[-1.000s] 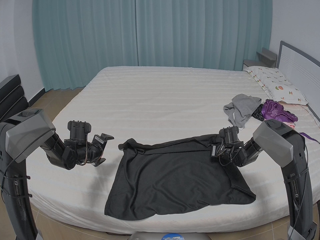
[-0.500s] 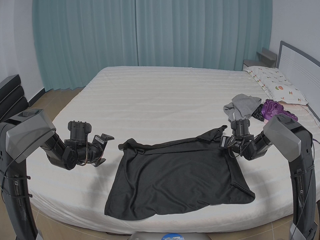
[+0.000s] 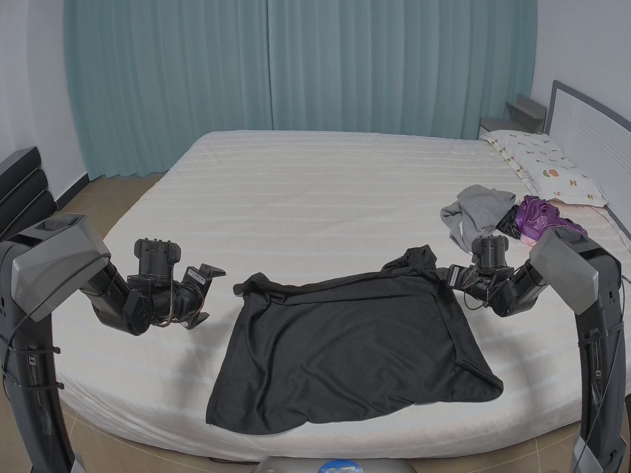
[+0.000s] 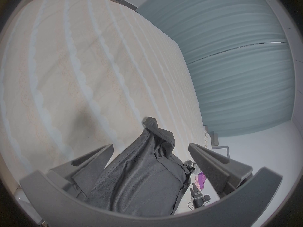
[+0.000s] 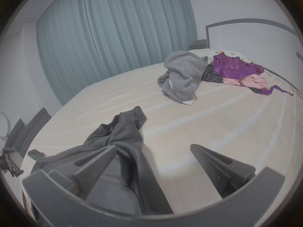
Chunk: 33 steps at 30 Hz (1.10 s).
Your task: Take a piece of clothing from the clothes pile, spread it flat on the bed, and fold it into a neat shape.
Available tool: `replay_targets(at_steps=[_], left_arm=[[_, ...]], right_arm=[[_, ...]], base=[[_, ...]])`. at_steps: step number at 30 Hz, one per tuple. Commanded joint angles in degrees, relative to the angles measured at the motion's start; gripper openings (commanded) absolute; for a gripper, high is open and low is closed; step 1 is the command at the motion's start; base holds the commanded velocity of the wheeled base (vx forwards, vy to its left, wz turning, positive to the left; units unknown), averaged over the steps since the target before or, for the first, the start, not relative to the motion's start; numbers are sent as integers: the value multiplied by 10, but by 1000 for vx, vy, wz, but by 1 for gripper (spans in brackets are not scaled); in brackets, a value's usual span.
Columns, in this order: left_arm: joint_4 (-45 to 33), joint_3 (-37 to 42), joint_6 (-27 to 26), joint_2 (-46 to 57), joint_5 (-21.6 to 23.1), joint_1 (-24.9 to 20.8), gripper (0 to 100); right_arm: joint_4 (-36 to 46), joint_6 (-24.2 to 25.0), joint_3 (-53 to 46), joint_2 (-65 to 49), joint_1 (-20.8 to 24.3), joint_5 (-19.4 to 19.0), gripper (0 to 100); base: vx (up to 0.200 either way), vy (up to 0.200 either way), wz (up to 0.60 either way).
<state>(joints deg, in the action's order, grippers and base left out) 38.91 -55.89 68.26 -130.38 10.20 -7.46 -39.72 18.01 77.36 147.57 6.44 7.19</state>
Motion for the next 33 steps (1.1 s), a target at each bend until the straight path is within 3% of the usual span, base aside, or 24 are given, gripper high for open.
replay_targets(at_steps=[1,9,12,13,17,24,33], left_arm=[[0,0,0,-1,0,0,100],[-1,0,-1,-1,0,0,100],[-1,0,-1,-1,0,0,100],[0,0,0,-1,0,0,100],[-1,0,0,-1,0,0,100],[0,0,0,-1,0,0,100],[0,0,1,-1,0,0,100]], right_arm=[[-4,3,-20,-31,15,-9,100],[0,-12,-36,-22,60,-4,100],[2,-30,-37,-13,60,-2,100],[1,-59,-42,-2,57,2,100],[2,-71,-36,8,49,17,100],[2,-99,-1,39,-11,40,100],[-8,-82,-1,5,-102,9,100]], base=[[0,0,0],[0,0,0],[0,0,0],[0,0,0],[0,0,0],[0,0,0],[0,0,0]])
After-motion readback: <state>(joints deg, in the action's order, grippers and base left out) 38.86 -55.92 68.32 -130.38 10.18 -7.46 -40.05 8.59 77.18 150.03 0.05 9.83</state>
